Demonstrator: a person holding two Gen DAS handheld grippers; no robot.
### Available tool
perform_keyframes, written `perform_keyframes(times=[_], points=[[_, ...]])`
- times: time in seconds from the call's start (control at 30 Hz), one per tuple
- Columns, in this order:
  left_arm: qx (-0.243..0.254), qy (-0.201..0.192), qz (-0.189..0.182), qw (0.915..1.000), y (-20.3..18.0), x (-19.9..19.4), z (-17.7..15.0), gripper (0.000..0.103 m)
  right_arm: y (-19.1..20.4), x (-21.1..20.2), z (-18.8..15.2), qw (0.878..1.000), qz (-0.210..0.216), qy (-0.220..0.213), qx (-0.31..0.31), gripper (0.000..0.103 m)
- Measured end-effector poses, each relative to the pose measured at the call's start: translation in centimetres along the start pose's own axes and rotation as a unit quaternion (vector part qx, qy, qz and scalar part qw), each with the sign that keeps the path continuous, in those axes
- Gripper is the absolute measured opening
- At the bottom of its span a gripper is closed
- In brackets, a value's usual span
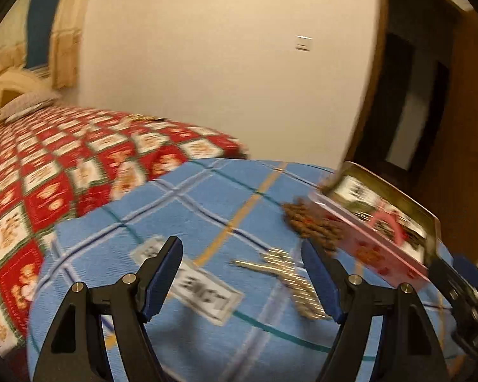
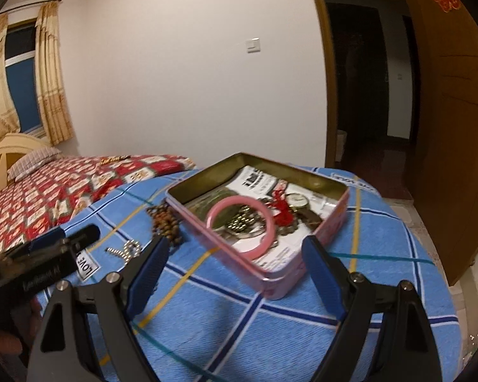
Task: Organize jewelry
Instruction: 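Withdraw both open tools from the tin toward the pearl necklace, then grasp the pearl necklace with the right tool and lift it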
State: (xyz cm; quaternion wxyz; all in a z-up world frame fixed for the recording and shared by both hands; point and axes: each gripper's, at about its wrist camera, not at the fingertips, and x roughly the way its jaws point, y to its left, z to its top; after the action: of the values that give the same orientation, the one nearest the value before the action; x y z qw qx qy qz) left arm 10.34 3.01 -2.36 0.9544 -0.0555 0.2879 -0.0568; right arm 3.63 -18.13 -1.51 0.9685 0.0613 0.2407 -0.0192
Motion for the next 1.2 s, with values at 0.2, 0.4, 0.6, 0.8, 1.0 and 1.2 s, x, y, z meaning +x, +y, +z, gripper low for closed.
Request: perform_keyframes(times=[0.2,0.4,0.6,0.8,1.0,1.2], points=[[-0.040,-0.012,0.065,0.9970,3.4,0.4,0.7,0.077,1.6,1.5,-0.3,0.999,0.031,0.041,-0.009,0.085],[-0.076,-0.003,0.082,0.9937,5.1,0.8,0.6,0.077,4.6,4.6,-0.6,0.988,0.093,0.114,-0.036,0.070],[-0.082,-0.001,0.078,0.9936,5.2,0.8,0.7,0.077,9.0,8.2,-0.3,0.975,0.129,0.155,-0.098,0.063],[-0.106,0.012,0.087,0.9905,6.4,1.4,0.6,0.077,10.6,10.4,-0.8,0.962,0.135,0.200,-0.129,0.050],[-0.083,0.016,0.077,0.9934,5.5,1.6,0.6,0.077,10.5,10.1,-0.9,0.959,0.147,0.200,-0.136,0.016],[-0.070,0.023,0.046,0.9962,4.6,1.8,0.6,0.077,7.9,8.3,-0.3,0.967,0.177,0.163,-0.081,0.016]])
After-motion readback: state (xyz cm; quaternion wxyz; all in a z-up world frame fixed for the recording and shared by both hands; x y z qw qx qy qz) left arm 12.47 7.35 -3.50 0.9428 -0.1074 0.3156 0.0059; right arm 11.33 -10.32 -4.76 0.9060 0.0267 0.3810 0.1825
